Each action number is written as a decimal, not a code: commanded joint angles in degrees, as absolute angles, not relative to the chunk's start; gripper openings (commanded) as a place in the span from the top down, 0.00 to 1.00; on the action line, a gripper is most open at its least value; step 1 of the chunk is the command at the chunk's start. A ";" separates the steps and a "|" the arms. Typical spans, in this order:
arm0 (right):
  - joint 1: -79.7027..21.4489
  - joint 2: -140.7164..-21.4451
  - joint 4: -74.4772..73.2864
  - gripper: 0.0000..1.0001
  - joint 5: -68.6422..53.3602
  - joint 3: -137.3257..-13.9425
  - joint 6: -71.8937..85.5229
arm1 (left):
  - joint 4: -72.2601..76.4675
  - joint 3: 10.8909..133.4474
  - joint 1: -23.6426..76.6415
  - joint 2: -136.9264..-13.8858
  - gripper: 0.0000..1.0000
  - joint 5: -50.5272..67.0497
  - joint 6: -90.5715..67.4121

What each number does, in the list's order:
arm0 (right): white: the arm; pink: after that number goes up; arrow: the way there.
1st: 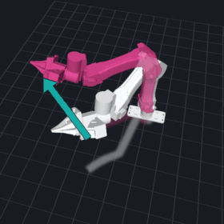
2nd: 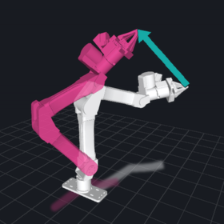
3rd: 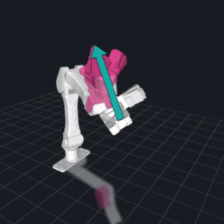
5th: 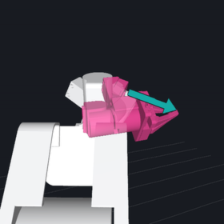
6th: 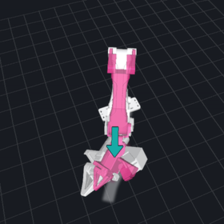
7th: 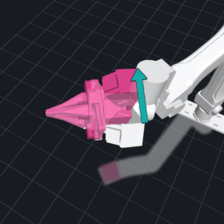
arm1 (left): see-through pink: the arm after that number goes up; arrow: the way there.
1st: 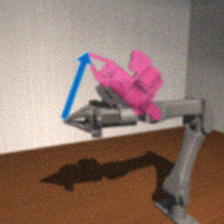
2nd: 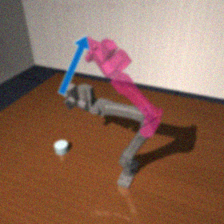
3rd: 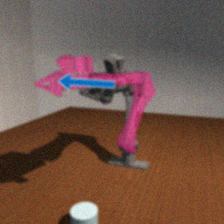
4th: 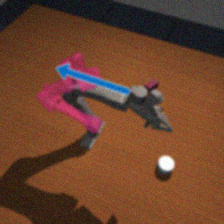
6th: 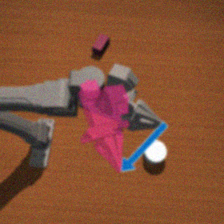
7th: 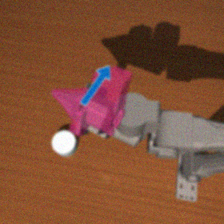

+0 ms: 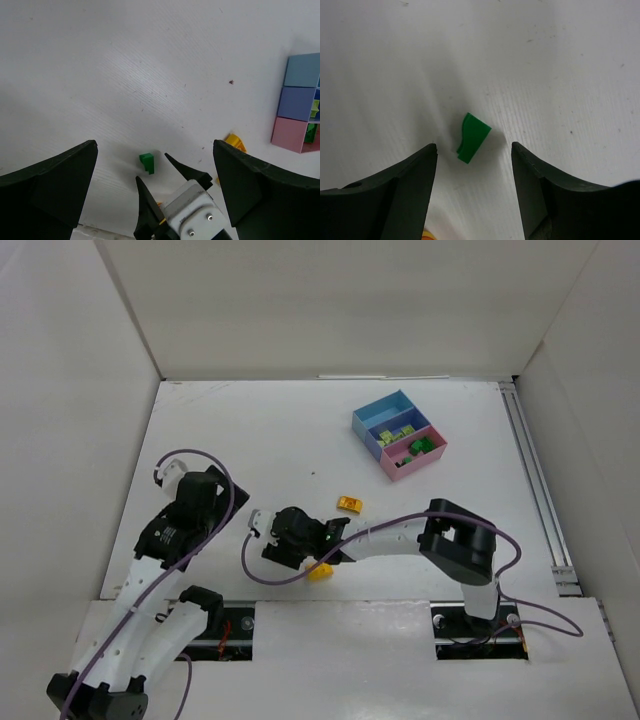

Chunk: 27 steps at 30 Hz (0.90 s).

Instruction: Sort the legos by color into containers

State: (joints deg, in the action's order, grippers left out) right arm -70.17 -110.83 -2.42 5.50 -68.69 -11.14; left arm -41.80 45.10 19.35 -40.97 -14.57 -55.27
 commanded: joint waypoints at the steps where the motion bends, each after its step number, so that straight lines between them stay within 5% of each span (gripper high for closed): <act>1: -70.31 -111.36 1.49 0.34 11.59 -71.10 -8.01 | -42.89 44.91 19.16 -39.81 0.00 -14.41 -56.25; 6: -70.31 -113.55 1.49 0.46 12.22 -71.63 -7.47 | -42.37 43.78 19.16 -39.81 0.00 -14.41 -56.78; 11: -70.31 -112.86 1.49 0.81 11.07 -71.63 -6.86 | -40.61 42.11 19.16 -40.42 0.00 -13.10 -56.78; 13: -70.31 -110.93 1.49 0.86 11.07 -71.02 -5.72 | -40.00 41.49 19.16 -40.43 0.00 -13.10 -56.78; 18: -68.91 -104.95 -0.08 0.89 13.97 -69.87 -5.71 | -35.52 39.90 19.16 -42.01 0.00 -9.68 -55.90; 27: -45.64 -91.51 -4.74 0.90 13.36 -66.27 -5.10 | -22.00 37.18 19.16 -50.18 0.00 -2.82 -50.29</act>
State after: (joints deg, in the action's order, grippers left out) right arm -53.30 -96.33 -3.55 11.42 -67.46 -6.17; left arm -29.39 38.04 19.03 -48.34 -6.26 -53.93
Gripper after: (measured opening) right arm 0.189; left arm 0.997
